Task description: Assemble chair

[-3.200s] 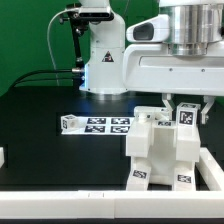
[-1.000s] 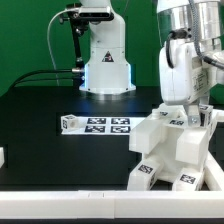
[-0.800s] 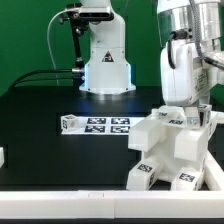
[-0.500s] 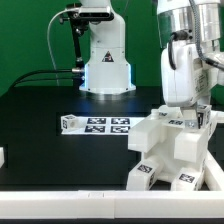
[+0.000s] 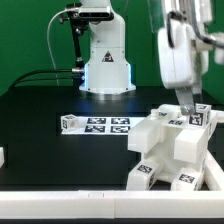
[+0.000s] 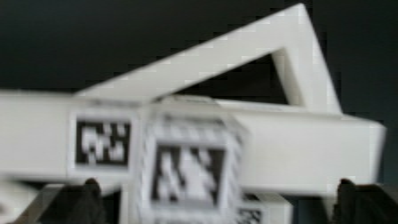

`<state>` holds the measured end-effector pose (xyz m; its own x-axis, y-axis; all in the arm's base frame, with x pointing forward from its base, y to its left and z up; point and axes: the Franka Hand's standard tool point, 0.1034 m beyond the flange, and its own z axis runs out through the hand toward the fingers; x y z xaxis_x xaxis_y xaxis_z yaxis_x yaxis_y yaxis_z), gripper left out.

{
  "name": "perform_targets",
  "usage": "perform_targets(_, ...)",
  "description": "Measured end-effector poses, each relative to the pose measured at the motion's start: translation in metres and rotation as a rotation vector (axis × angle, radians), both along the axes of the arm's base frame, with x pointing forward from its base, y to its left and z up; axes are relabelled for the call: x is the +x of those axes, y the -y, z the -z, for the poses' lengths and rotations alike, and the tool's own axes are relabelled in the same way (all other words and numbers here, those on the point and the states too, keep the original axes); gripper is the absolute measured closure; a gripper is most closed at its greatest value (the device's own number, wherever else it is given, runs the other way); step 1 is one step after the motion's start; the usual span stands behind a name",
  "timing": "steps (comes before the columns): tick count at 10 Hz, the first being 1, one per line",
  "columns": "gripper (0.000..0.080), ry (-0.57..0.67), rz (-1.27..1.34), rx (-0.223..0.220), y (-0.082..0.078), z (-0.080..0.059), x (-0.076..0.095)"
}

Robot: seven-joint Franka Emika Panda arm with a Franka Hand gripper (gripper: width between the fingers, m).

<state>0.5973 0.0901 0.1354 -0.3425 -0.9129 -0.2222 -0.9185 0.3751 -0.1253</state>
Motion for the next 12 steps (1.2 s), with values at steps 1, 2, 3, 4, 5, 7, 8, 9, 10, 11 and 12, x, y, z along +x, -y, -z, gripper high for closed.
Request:
perform_targets(1,0.015,-0.005,-0.005,-0.003,-0.003,0.004,-0.001)
perform_targets(2,0.015,-0.007,-0.01,-0.005,-0.003,0.005,-0.001)
perform_targets(3,0.015,-0.006,-0.01,-0.005,-0.003,0.005,-0.001)
perform_targets(4,0.015,-0.005,-0.033,-0.01,-0.003,0.006,-0.002)
perform_targets(5,0.015,-0.005,-0.068,-0.019,-0.005,0.011,-0.005)
perform_targets(7,0.015,0.013,-0.276,-0.062,0.011,0.024,-0.025)
perform_targets(8,0.015,0.037,-0.369,-0.079,0.03,0.018,-0.03)
perform_targets(9,0.015,0.054,-0.439,-0.093,0.045,0.013,-0.034)
perform_targets(10,0.015,0.059,-0.461,-0.096,0.049,0.01,-0.037)
perform_targets(11,0.015,0.062,-0.475,-0.097,0.042,0.009,-0.037)
perform_targets(12,0.015,0.061,-0.477,-0.097,0.041,0.01,-0.037)
